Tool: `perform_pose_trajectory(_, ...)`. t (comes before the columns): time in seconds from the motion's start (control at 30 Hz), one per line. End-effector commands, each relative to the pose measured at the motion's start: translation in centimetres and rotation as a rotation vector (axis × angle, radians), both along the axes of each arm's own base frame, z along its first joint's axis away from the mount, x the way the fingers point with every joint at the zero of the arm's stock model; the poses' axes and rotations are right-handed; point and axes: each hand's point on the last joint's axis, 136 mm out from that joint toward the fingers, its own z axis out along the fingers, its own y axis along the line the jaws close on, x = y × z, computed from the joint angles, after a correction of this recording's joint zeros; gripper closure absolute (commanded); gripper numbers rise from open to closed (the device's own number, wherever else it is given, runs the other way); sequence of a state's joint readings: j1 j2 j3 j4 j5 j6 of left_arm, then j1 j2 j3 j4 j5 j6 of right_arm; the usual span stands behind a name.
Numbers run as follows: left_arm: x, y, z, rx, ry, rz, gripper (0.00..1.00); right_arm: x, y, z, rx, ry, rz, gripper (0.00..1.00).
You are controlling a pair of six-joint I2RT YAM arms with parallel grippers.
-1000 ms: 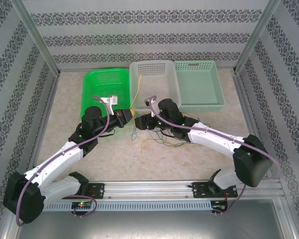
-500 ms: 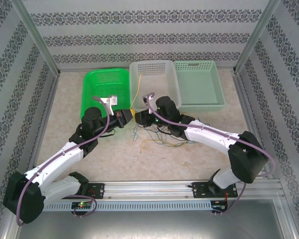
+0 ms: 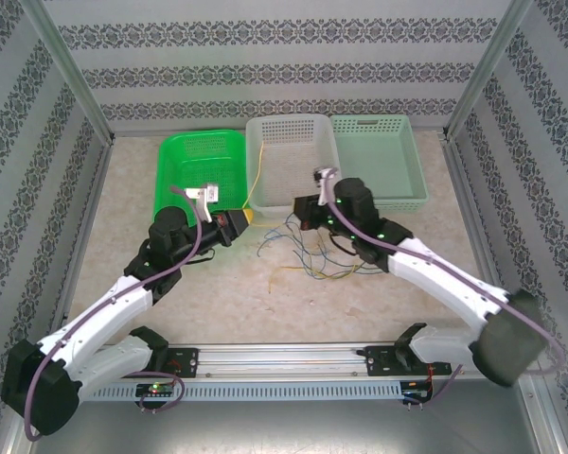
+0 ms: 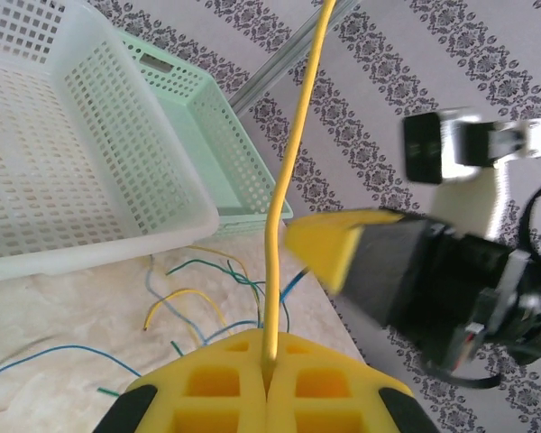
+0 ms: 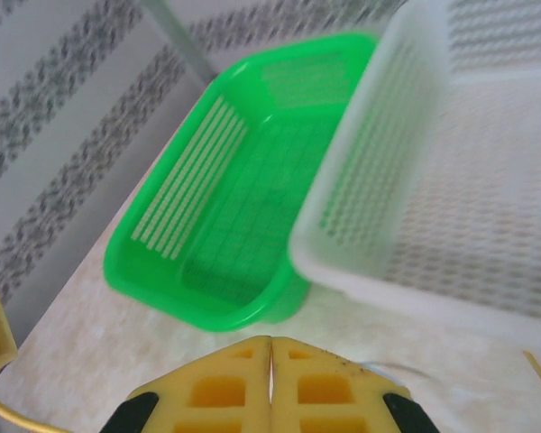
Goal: Untangle the cables
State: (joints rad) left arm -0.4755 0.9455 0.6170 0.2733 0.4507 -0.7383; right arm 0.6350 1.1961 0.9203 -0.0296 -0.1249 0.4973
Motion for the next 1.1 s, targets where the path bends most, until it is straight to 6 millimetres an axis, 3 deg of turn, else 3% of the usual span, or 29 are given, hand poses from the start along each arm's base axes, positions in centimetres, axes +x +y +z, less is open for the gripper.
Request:
perform_pose_trajectory(0.0,-0.2,1.2,-0.6,0.052,-0.009,0.039,1.00,-0.5,-5.7,-1.4,-0.144,0.015,-0.172,1.00)
perform_pose_trajectory(0.17,-0.2,1.3,-0.9,0.061,0.000,0.040,1.00,-2.3,-10.4,-0.6,-0.183,-0.002,-0.295,1.00)
perform_pose_trajectory(0.43,0.2,2.2,-0.6,0.091,-0.009,0.067,1.00,-4.1,-17.6,-1.8,-0.266,0.069,-0.521,1.00)
perform_pose_trajectory(0.7,0.6,3.6,-0.4,0.091,-0.016,0.141,1.00,-4.7,-21.5,-2.7,-0.258,0.118,-0.682,1.00)
perform_pose_trajectory(0.93,0.5,7.3,1.1,0.132,-0.058,0.295,1.00,-5.4,-25.1,-3.0,-0.290,0.149,-0.815,1.00)
perform_pose_trajectory(1.07,0.4,8.9,2.4,0.127,-0.086,0.350,1.00,-5.5,-26.1,-3.0,-0.282,0.157,-0.848,1.00)
